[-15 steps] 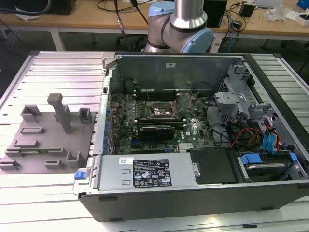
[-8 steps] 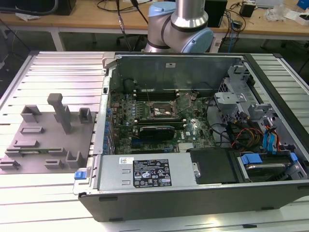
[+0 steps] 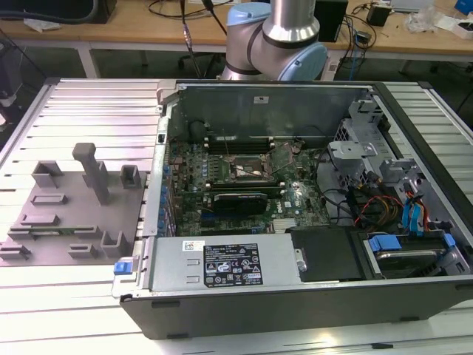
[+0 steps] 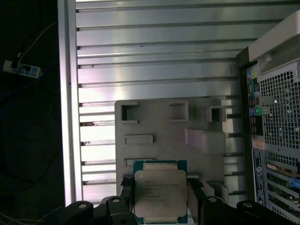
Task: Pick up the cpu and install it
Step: 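Pick up the cpu and move it towards the insertion slot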
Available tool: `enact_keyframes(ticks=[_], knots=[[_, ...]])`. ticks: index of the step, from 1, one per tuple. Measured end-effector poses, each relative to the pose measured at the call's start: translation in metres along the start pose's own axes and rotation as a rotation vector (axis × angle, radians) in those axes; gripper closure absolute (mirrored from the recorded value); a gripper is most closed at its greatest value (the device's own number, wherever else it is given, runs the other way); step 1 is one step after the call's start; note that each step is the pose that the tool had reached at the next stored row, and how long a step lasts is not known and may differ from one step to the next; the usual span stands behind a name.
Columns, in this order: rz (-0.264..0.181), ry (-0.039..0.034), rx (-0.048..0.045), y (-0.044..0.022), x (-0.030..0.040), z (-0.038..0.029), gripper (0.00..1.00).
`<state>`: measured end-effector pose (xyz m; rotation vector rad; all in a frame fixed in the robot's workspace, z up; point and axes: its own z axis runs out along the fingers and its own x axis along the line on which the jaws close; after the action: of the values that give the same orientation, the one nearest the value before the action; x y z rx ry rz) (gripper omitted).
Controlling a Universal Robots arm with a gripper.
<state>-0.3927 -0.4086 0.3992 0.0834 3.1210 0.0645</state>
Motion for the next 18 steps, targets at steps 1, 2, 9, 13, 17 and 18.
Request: enact_keyframes(ticks=[1, 2, 9, 13, 17, 18], knots=[[0.0, 0.0, 0.0, 0.0, -0.0001, -0.0001, 0.46], [0.0, -0.0001, 0.0, 0.0001, -0.0002, -0.001, 0.46], [0.0, 0.0, 0.0, 0.0004, -0.0058, -0.0033, 0.46], [0.0, 0.0001, -0.0001, 0.0013, -0.0212, -0.003, 0.46], [0.0, 0.0002, -0.0001, 0.002, -0.0355, -0.0026, 0.46], [0.0, 0.0004, 0.0, 0.0022, -0.0405, -0.0026, 0.46]])
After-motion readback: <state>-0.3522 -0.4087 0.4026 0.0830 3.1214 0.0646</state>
